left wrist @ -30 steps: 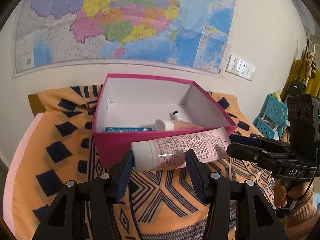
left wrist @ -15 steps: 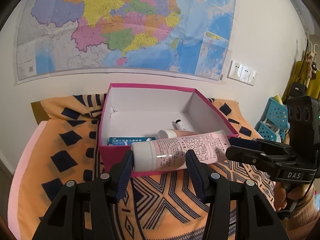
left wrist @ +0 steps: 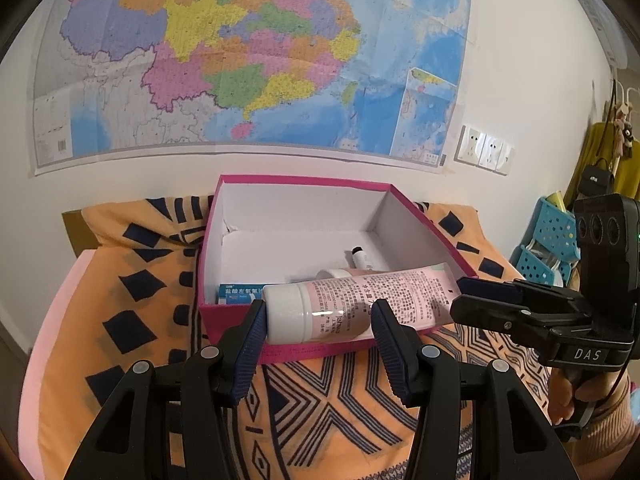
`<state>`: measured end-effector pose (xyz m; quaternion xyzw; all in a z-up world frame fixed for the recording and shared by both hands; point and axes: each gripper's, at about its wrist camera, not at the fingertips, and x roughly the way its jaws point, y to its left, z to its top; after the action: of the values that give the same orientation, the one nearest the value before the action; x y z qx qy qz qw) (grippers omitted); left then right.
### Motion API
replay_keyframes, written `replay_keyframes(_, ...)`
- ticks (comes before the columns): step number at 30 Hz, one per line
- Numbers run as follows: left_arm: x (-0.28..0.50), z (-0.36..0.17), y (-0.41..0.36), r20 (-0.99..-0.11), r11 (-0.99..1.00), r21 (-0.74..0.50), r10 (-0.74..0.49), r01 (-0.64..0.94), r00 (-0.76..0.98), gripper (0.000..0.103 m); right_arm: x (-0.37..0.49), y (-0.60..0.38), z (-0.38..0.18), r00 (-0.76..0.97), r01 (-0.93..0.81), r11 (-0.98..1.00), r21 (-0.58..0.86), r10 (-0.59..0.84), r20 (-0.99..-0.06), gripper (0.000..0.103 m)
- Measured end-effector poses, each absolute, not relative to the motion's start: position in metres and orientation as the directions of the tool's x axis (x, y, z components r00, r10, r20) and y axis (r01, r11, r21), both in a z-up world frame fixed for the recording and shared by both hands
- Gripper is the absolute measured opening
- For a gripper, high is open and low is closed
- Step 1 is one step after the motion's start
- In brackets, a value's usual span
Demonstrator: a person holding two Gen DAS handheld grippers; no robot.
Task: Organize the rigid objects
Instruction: 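Lift the white tube and carry it over the pink box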
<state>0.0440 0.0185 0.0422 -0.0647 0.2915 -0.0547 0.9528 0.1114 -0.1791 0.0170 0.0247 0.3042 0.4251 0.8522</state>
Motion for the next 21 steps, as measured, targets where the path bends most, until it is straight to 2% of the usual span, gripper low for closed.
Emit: replay_keyframes(21,0.0485,0.0448,0.0205,-0.54,0.986,-0.152,-0.142,0.069,0.83,0.053,0.1161,-0.1779,0.0214,0.462,-0.714,0.638,0.288,0.739,-0.491,0.049)
